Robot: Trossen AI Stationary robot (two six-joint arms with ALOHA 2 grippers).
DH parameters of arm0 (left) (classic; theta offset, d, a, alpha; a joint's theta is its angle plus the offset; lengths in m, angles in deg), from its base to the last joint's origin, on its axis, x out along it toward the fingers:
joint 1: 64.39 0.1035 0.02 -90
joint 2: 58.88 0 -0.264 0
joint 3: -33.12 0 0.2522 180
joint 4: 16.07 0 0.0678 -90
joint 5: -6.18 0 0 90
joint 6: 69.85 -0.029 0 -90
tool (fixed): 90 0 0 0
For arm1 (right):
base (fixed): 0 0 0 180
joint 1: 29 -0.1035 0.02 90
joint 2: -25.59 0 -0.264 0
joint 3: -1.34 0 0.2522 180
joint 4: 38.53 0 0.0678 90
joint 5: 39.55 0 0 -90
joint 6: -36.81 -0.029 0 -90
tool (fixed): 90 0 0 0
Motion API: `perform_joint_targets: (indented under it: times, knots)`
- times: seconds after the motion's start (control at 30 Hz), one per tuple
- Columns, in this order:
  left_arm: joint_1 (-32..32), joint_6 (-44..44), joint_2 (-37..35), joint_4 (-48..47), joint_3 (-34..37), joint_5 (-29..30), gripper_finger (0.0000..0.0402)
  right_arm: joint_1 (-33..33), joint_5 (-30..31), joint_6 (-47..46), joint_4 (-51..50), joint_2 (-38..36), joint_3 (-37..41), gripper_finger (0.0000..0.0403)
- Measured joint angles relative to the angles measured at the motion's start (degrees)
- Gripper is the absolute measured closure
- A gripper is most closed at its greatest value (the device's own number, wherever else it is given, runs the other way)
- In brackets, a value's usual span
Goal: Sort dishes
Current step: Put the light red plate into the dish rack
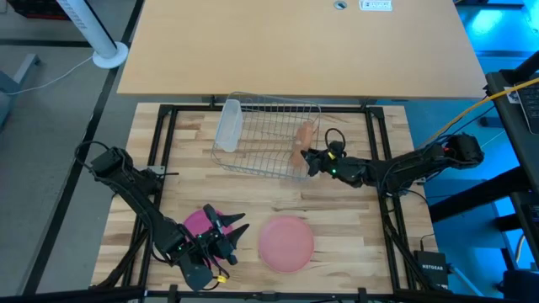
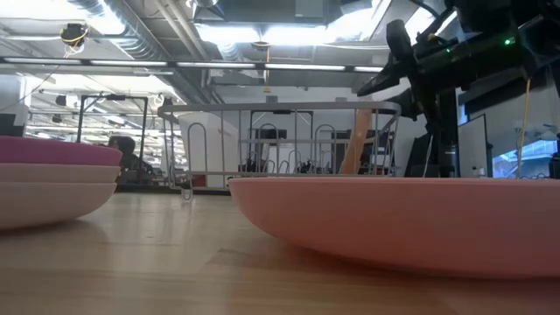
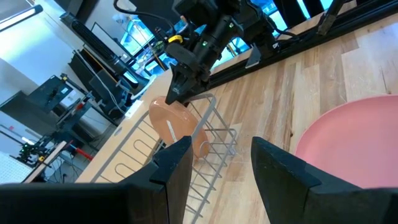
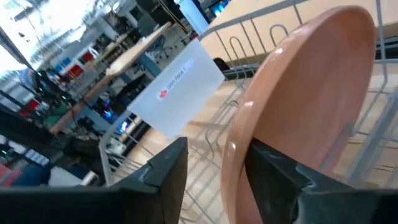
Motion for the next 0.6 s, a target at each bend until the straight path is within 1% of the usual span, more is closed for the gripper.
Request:
perform_joint_targets:
  times: [0.3,0.43,0.53,0.6]
  knots:
    - [0.0,0.0,0.0,0.0,0.0,0.0,0.0247,0.0,-4.1,0.2,-2.8,-1.6,-0.1,0.0259]
    - [0.0,0.0,0.0,0.0,0.0,0.0,0.0247,0.0,-4.3,0.8,-5.7,-5.3,0.0,0.0262]
    - [0.0,0.0,0.0,0.0,0.0,0.0,0.0247,0.0,-4.5,0.8,-10.8,-8.7,0.0,0.0262]
    - [0.0,0.0,0.0,0.0,0.0,0.0,0.0247,0.0,-6.0,0.5,-13.6,-10.9,0.0,0.0262]
